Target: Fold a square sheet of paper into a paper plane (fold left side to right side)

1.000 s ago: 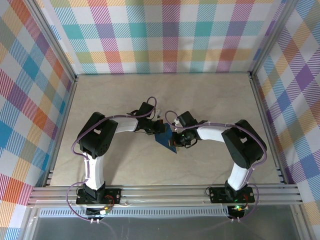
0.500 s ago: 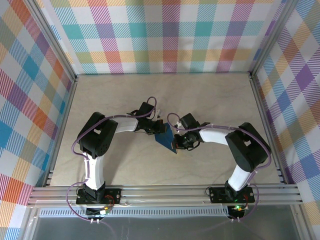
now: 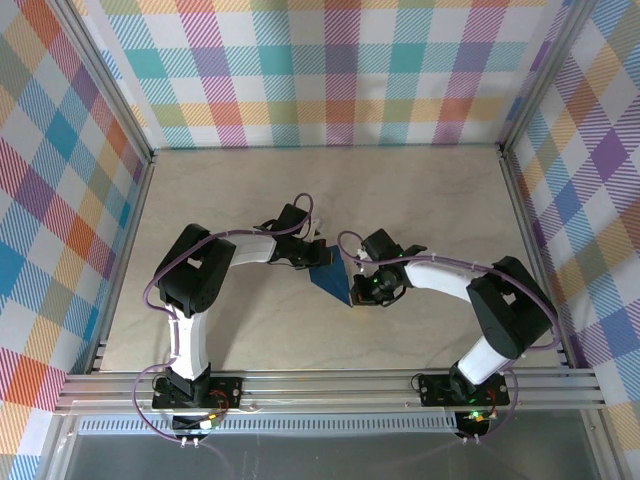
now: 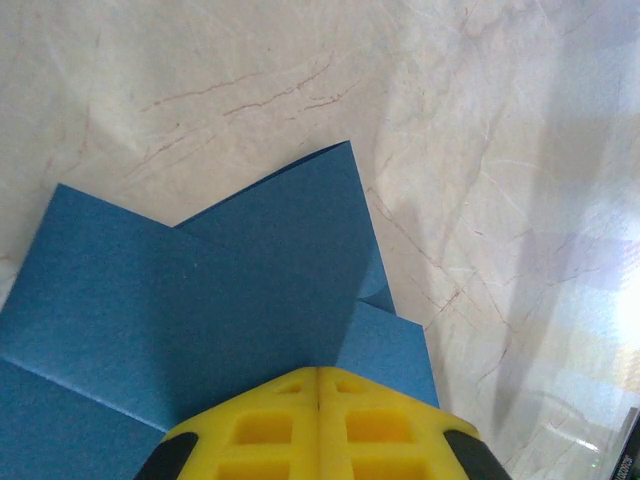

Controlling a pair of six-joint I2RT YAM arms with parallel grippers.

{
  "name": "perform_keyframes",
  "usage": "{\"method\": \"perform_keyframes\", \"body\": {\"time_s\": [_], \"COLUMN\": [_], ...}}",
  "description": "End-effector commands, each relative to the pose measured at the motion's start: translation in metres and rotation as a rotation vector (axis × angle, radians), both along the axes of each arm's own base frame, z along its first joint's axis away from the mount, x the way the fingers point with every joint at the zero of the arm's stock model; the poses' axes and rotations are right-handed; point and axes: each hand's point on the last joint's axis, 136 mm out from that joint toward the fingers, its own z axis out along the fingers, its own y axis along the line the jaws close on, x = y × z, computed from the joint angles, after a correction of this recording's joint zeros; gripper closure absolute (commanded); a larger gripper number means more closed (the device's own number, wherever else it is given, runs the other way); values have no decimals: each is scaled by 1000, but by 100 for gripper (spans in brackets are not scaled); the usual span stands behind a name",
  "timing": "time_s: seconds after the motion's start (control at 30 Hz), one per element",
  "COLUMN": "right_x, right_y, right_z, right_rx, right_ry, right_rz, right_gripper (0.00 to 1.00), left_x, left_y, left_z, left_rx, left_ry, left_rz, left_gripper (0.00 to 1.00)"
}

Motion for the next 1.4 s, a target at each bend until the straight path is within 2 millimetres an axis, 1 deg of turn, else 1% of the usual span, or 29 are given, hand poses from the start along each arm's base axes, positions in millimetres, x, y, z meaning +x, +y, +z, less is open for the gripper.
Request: {"method": "perform_keyframes", "body": {"time_s": [0.0, 0.07, 0.17, 0.27, 0.37, 0.47, 0.57, 0.83, 0.97, 1.17, 1.37], "right_x": [16, 24, 33, 39, 41, 36, 27, -3, -13, -24, -30], "right_y": [16, 28, 40, 43, 42, 37, 30, 4, -6, -17, -21], "right_z": [22, 26, 20, 10, 0, -11, -19, -33, -40, -43, -41], "right_rx": [65, 116, 154, 145, 131, 103, 75, 2, -37, -61, -52], "right_ry": [-56, -55, -49, -46, -32, -7, 20, 91, 115, 133, 139], "right_rz": [3, 9, 9, -4, -10, -7, -8, -5, -11, -31, -51], "right_gripper": [100, 100, 100, 100, 100, 100, 100, 100, 100, 100, 100], "left_x": [-5, -5, -5, -5, -6, -6, -6, -4, -4, -3, -1], "left_y": [32, 30, 30, 29, 29, 29, 30, 31, 32, 32, 28], "left_z": [-41, -40, -38, -37, -37, -37, -38, -40, -41, -39, -33], "left_rx": [152, 146, 145, 143, 141, 142, 149, 158, 162, 165, 145], "left_ry": [66, 65, 63, 61, 63, 63, 63, 63, 63, 57, 42], "left_rz": [54, 50, 49, 48, 45, 45, 47, 51, 49, 46, 35], "left_gripper": [100, 100, 100, 100, 100, 100, 100, 100, 100, 100, 100]}}
